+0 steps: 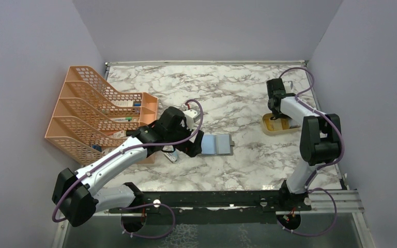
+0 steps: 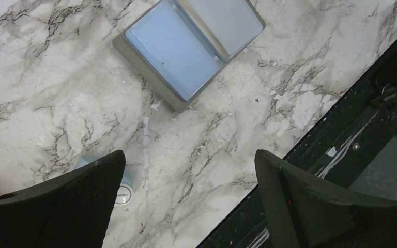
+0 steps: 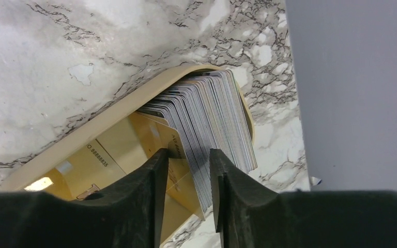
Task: Put the credit cards into the card holder
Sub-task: Pick up the credit card from the storage box, then insert the credit card into the card holder.
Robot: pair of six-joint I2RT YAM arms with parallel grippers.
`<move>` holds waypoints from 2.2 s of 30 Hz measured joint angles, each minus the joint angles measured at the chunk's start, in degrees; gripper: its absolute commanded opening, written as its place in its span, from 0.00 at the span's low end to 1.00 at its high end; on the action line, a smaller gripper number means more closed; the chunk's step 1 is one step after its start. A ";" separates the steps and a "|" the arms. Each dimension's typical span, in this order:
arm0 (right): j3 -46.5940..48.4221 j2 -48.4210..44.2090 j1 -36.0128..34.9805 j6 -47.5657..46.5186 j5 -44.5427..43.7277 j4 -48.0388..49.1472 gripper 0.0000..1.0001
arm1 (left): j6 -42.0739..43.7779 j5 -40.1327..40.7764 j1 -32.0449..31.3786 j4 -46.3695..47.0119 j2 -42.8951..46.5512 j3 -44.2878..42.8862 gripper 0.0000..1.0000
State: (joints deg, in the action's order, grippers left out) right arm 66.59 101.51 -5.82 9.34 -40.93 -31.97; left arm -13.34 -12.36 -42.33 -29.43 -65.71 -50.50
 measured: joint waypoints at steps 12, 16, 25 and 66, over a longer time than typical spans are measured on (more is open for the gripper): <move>1.16 -0.07 0.00 -1.11 0.04 -0.66 0.18 | 0.02 0.00 0.17 -0.02 -0.20 0.07 0.99; 2.62 -0.17 0.00 -1.29 0.17 -1.44 0.09 | 0.02 0.02 0.35 -0.04 -0.20 0.07 0.99; 3.98 -3.91 0.07 -0.59 8.41 -4.11 0.01 | 0.02 0.79 1.05 -0.50 -0.20 0.07 0.99; -23.87 -30.12 -14.80 31.91 74.23 21.59 0.01 | -19.98 -4.35 6.73 15.41 -11.15 4.26 0.00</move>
State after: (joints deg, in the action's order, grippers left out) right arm 42.72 71.40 -20.62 41.25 33.30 -10.37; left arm -33.32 -16.71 -35.59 -14.02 -76.86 -46.24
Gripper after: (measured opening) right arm 0.015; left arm 0.009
